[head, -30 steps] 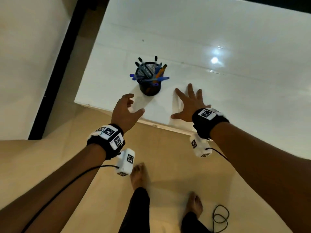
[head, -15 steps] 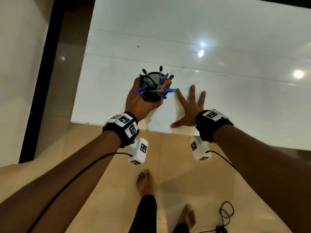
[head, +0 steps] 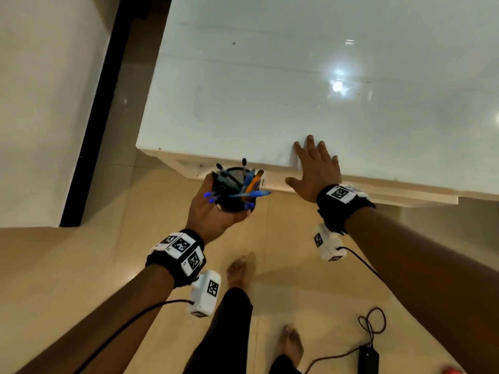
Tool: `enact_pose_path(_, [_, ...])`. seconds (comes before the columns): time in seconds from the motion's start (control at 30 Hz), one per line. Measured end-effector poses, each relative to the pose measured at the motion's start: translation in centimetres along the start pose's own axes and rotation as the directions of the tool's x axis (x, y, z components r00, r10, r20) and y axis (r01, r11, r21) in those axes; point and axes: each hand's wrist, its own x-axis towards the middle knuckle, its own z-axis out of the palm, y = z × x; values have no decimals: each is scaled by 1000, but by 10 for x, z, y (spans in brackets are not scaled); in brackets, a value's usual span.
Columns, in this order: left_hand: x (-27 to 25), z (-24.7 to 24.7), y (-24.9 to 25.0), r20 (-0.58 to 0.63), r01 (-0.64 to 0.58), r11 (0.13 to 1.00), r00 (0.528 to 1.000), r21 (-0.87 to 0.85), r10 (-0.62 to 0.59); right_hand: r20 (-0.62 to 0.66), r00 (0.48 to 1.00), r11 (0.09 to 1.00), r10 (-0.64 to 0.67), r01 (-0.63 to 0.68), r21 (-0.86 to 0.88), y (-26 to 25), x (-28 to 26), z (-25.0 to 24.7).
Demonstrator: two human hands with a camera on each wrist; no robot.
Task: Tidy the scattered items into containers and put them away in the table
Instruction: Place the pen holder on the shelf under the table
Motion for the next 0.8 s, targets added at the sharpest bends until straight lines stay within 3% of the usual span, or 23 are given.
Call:
enact_pose_path(0.13, [-28,25,-64,42,66,990,997,-122,-61,-210,954,976,-214,218,-2,-13,-47,48])
enact_pose_path(0.2, [-17,36,-87,46,20,983,999,-181,-12,-239,927,957,-289,282,-62,-12,-51,82])
enact_pose_path(0.33, [22,59,-132,0,-19,968,1000,-250,19,-265,951,987,-158,143,-75,2,-9,127])
enact_pose_path(0.5, [100,79,-191,-101,-78,985,993,-153,63,-394,911,983,-120,54,-173,28,47,162])
enact_pose_path(0.63, [151,90,-223,-171,-110,990,981,-93,93,-385,910,981,-154,95,-168,51,69,179])
enact_pose_path(0.8, [207,92,-244,-204,-187,982,962,-17,179,-468,839,945,-279,152,-291,63,78,188])
